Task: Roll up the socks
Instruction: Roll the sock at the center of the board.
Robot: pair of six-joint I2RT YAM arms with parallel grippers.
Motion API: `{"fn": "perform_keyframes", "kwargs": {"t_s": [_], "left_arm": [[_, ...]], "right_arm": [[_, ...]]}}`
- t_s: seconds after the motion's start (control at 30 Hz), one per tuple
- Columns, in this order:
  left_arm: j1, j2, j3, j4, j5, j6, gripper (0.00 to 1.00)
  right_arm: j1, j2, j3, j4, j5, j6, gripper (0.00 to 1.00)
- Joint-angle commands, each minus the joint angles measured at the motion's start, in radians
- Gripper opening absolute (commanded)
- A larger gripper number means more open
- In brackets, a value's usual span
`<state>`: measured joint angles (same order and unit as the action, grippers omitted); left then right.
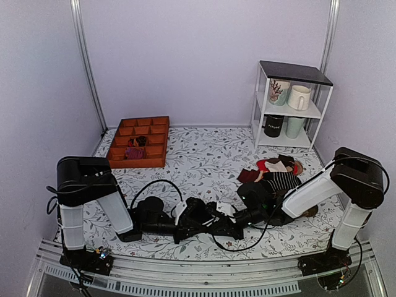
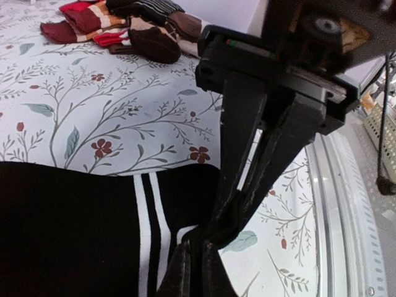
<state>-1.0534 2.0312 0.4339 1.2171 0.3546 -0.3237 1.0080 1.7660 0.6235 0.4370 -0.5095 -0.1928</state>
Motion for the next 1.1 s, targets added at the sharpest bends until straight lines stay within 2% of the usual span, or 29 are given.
{"fn": "perform_keyframes", "kwargs": {"t_s": [0.0,0.03,0.1,0.17,0.23,0.33,0.47,0.67,0.83,0.93,1.07], "left_arm": [[0.0,0.018,-0.077,-0.345,-0.072,-0.03,0.05],[0.0,-0.017,-0.095,-0.347,-0.098,-0.029,0.09],[-0.005,-0.107,-0.132,-0.347,-0.171,-0.018,0.26],[-0.02,-0.183,-0.164,-0.361,-0.232,-0.001,0.52],[-0.056,-0.25,-0.179,-0.396,-0.302,0.022,0.72],[-0.131,-0.323,-0.185,-0.44,-0.425,0.044,0.84],[-0.213,-0.348,-0.174,-0.451,-0.52,0.066,0.91],[-0.343,-0.337,-0.145,-0.439,-0.704,0.166,0.86],[-0.386,-0.379,-0.177,-0.376,-0.815,0.226,0.82],[-0.387,-0.4,-0.211,-0.306,-0.803,0.272,0.79],[-0.384,-0.381,-0.181,-0.296,-0.78,0.323,0.77]], "right_arm": [[0.001,0.044,0.051,-0.1,-0.024,0.044,0.08],[-0.001,0.049,0.065,-0.126,-0.031,0.051,0.08],[-0.01,0.058,0.085,-0.168,-0.06,0.066,0.08],[-0.029,0.075,0.123,-0.234,-0.103,0.091,0.08],[-0.037,0.092,0.17,-0.31,-0.132,0.121,0.07],[-0.042,0.123,0.277,-0.476,-0.161,0.135,0.07],[-0.048,0.192,0.44,-0.744,-0.179,0.148,0.07],[-0.055,0.292,0.613,-0.969,-0.176,0.186,0.07],[-0.061,0.327,0.616,-1.0,-0.189,0.257,0.07],[-0.062,0.337,0.616,-0.989,-0.195,0.279,0.07],[-0.062,0.336,0.615,-0.968,-0.21,0.305,0.07]]}}
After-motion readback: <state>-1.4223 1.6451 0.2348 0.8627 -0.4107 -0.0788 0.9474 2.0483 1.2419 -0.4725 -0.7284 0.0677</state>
